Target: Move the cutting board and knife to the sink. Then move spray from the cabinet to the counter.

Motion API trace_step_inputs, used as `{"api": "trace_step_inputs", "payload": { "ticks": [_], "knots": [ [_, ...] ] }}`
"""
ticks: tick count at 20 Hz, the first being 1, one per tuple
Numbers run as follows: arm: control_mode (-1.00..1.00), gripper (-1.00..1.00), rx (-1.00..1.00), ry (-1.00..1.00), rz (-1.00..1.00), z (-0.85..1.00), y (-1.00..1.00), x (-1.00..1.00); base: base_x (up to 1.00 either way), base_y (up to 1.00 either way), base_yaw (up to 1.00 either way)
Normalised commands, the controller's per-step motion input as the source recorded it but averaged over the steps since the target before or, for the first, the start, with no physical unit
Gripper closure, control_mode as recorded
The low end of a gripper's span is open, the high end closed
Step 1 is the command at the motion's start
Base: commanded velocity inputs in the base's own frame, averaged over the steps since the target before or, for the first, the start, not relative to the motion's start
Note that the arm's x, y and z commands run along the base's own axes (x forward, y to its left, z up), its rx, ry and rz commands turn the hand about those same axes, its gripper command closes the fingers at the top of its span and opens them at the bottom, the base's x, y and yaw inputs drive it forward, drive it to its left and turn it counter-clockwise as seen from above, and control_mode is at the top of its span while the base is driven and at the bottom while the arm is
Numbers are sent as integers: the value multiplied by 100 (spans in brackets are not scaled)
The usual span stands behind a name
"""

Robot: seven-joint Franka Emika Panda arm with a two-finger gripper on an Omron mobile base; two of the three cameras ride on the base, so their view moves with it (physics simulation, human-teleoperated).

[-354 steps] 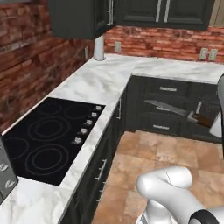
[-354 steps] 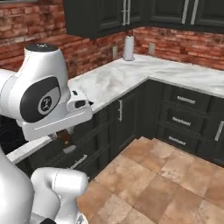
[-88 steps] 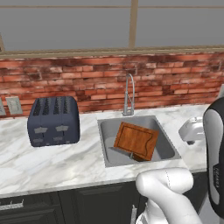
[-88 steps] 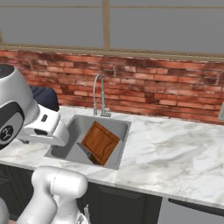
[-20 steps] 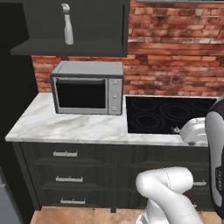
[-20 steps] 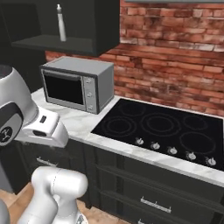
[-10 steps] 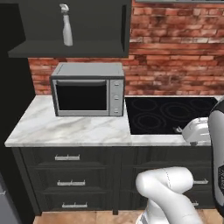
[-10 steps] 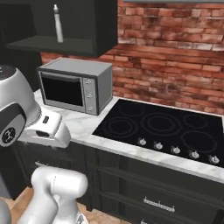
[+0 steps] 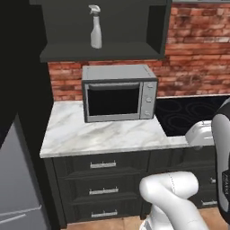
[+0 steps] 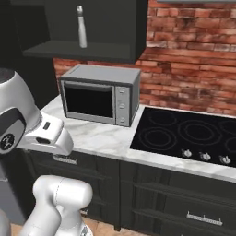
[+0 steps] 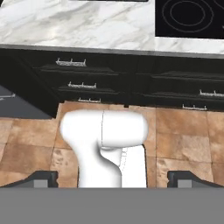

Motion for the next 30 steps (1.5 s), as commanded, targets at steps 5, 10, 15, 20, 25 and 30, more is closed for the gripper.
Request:
{"api": "trace_step_inputs", "payload": {
  "ticks": [5, 10, 15, 20, 25, 30],
  "knots": [
    [100, -100, 0, 0, 0, 0, 0, 0, 3, 34, -13],
    [100, -100, 0, 0, 0, 0, 0, 0, 23, 34, -15],
    [100, -100, 0, 0, 0, 0, 0, 0, 35, 37, -10],
    [100, -100, 0, 0, 0, 0, 0, 0, 40, 16, -2],
    [100, -100, 0, 0, 0, 0, 0, 0, 50, 9, 0],
    [100, -100, 0, 0, 0, 0, 0, 0, 49, 10, 0]
  ]
}}
